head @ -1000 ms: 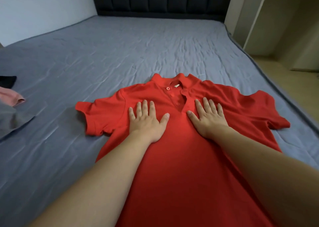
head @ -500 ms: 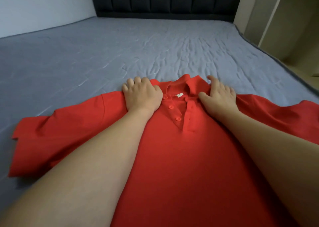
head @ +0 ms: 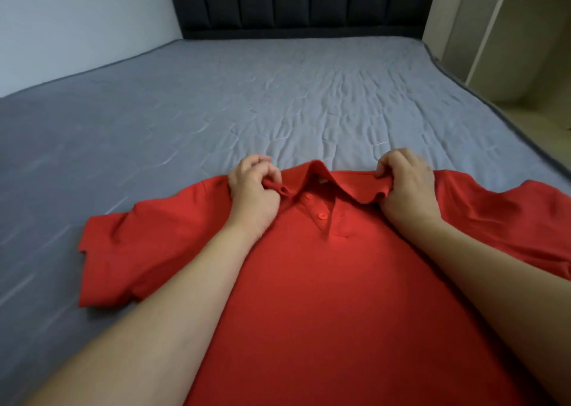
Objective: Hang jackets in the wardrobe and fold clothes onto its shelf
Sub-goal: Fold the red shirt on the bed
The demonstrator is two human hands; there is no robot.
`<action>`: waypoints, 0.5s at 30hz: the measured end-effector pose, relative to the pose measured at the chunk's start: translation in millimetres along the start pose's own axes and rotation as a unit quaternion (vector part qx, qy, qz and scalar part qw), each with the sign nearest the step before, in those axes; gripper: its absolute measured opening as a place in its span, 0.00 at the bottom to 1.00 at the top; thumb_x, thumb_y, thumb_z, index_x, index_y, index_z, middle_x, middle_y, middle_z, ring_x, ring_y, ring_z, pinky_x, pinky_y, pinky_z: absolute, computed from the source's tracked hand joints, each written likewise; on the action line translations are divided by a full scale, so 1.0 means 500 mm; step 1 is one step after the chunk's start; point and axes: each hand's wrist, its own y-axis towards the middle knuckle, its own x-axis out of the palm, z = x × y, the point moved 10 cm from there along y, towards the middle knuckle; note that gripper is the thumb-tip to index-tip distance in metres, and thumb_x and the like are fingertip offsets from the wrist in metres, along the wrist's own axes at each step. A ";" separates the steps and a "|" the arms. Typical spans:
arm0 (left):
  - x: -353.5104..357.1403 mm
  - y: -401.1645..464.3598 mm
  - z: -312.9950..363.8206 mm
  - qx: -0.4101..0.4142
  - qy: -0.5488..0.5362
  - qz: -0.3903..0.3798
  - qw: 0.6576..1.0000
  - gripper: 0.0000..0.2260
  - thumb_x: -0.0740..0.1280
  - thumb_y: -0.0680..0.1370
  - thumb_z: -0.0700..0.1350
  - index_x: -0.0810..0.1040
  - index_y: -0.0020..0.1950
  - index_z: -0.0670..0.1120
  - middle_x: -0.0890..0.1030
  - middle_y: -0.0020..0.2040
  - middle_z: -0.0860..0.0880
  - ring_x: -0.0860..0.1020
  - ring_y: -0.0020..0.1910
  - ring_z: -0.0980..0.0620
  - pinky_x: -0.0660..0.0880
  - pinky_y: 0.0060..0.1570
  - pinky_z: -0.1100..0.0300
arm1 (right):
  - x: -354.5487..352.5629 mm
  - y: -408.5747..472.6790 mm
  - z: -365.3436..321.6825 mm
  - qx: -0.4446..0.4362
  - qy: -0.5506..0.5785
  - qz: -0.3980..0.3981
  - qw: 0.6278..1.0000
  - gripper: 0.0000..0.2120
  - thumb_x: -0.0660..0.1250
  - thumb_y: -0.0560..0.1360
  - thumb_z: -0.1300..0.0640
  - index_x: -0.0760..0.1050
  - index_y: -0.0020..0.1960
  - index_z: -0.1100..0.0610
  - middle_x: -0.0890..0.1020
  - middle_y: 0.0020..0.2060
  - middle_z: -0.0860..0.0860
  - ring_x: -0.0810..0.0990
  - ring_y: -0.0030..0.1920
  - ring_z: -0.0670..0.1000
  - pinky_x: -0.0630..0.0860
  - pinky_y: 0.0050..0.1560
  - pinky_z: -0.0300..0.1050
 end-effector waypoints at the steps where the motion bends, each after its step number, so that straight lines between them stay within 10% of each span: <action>1: -0.016 -0.021 0.011 0.022 0.043 0.009 0.999 0.13 0.65 0.65 0.28 0.77 0.36 0.46 0.74 0.55 0.50 0.68 0.57 0.51 0.61 0.59 0.63 | -0.006 -0.008 -0.001 0.008 -0.003 -0.024 1.000 0.12 0.68 0.65 0.68 0.73 0.45 0.57 0.76 0.48 0.55 0.74 0.50 0.59 0.62 0.52 0.46; 7: -0.109 -0.094 0.058 0.055 0.104 0.042 0.992 0.10 0.60 0.64 0.37 0.80 0.34 0.45 0.81 0.54 0.48 0.73 0.62 0.43 0.61 0.67 0.39 | -0.076 -0.057 -0.016 0.003 -0.070 -0.074 0.995 0.11 0.61 0.65 0.65 0.78 0.42 0.57 0.77 0.62 0.55 0.72 0.65 0.56 0.54 0.72 0.53; 10: -0.049 -0.109 0.132 0.173 0.187 -0.042 0.966 0.17 0.56 0.74 0.43 0.81 0.55 0.45 0.78 0.64 0.47 0.70 0.69 0.44 0.56 0.72 0.39 | -0.073 -0.021 -0.063 0.020 -0.054 -0.051 0.997 0.21 0.55 0.71 0.57 0.75 0.61 0.59 0.71 0.69 0.56 0.66 0.71 0.54 0.49 0.74 0.55; 15: 0.087 -0.111 0.011 0.033 0.295 -0.300 0.907 0.26 0.44 0.81 0.58 0.45 0.79 0.56 0.49 0.80 0.54 0.42 0.78 0.56 0.33 0.74 0.47 | 0.147 -0.068 -0.076 0.016 -0.171 -0.296 0.940 0.28 0.42 0.80 0.40 0.51 0.78 0.46 0.50 0.78 0.51 0.46 0.78 0.52 0.39 0.75 0.56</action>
